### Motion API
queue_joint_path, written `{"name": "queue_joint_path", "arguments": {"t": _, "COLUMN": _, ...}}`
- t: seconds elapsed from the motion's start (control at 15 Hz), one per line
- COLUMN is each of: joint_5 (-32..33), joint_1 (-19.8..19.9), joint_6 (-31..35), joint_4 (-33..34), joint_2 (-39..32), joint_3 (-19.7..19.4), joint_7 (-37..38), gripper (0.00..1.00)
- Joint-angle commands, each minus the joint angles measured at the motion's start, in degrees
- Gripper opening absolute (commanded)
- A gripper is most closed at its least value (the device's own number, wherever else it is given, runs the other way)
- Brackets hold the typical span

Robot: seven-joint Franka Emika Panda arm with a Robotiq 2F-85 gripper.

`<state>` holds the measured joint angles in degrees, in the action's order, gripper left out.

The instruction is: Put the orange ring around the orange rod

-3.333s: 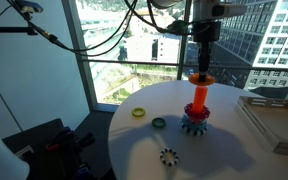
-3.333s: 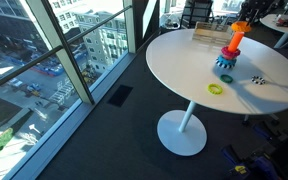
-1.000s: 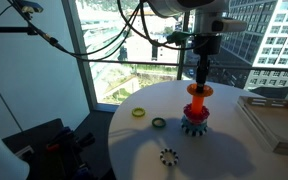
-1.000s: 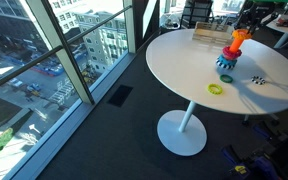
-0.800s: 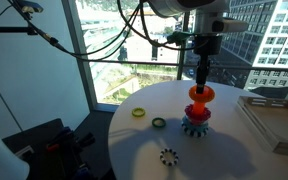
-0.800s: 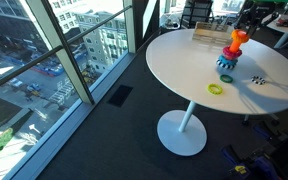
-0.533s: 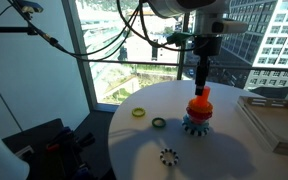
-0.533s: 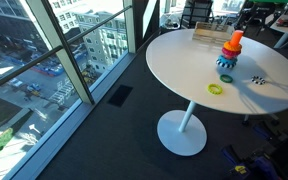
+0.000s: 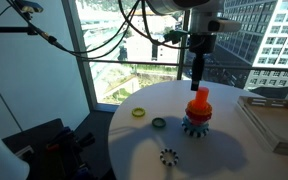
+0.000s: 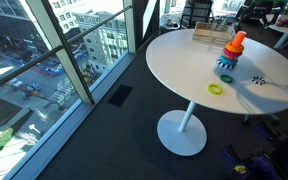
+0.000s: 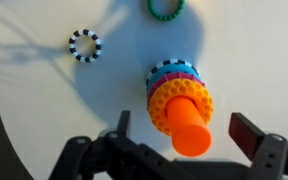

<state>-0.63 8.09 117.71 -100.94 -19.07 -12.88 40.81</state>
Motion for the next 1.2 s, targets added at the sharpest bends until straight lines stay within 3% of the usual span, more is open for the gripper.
{"name": "queue_joint_path", "arguments": {"t": 0.0, "joint_5": -0.87, "joint_1": -0.29, "joint_6": -1.93, "joint_4": -2.81, "joint_2": 4.21, "joint_3": 1.3, "joint_7": -4.83, "gripper": 1.0}}
{"name": "queue_joint_path", "arguments": {"t": 0.4, "joint_5": -0.9, "joint_1": -1.66, "joint_6": -7.56, "joint_4": -6.2, "joint_2": 9.64, "joint_3": 3.51, "joint_7": -13.47, "gripper": 1.0}}
{"name": "queue_joint_path", "arguments": {"t": 1.13, "joint_5": 0.19, "joint_1": -2.37, "joint_6": -24.8, "joint_4": -12.03, "joint_2": 23.75, "joint_3": 5.79, "joint_7": -25.55, "gripper": 1.0}}
